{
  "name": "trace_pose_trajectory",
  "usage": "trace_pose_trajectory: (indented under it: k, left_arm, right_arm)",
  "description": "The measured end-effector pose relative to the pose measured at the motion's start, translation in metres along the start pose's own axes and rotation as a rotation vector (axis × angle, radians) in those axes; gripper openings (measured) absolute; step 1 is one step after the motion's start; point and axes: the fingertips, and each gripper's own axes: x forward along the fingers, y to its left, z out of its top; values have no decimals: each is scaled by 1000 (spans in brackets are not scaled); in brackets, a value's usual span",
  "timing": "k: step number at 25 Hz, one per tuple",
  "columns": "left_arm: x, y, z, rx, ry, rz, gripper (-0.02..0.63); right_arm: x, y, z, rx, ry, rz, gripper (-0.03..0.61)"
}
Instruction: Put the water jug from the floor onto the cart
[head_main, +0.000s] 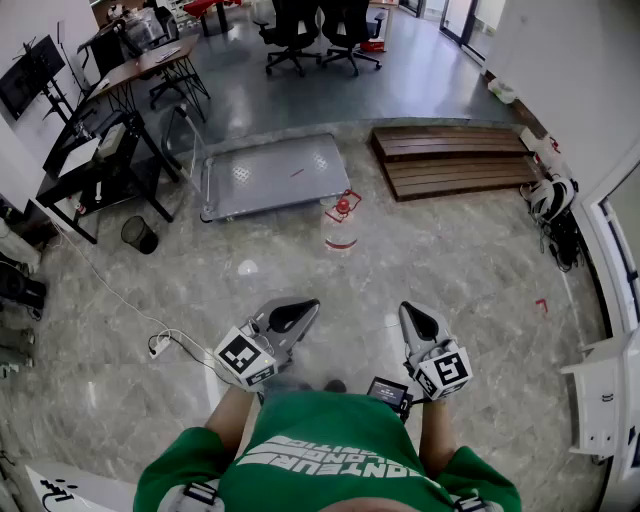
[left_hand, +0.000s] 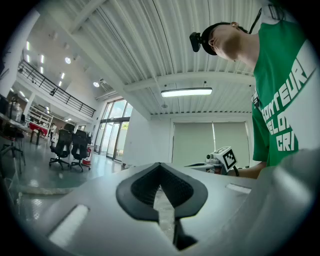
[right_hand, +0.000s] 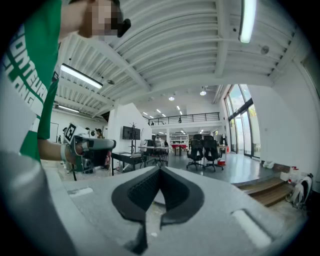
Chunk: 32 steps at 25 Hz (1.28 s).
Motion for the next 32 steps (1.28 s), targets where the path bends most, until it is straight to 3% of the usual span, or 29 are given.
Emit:
trace_pose_trajectory:
  k: [6,12,18,25,32]
  left_arm:
    - [2,16,-28,6,24,-4,15]
    - [-11,30,-5,2,21,-27,15]
    - [-35,55,-38,-14,30,13,15]
    - [-84,130,2,-40,-15,49,15]
    - [-135,191,3,-48,-45,31,15]
  right_arm:
    - [14,3,-18,13,19,21,-8]
    - [30,21,9,-43,1,28,-8]
    - [73,34,-40,-57,83,46,-8]
    - [138,85,24,-61,8,90,-8]
    - [226,126,12,-25,39,91,-8]
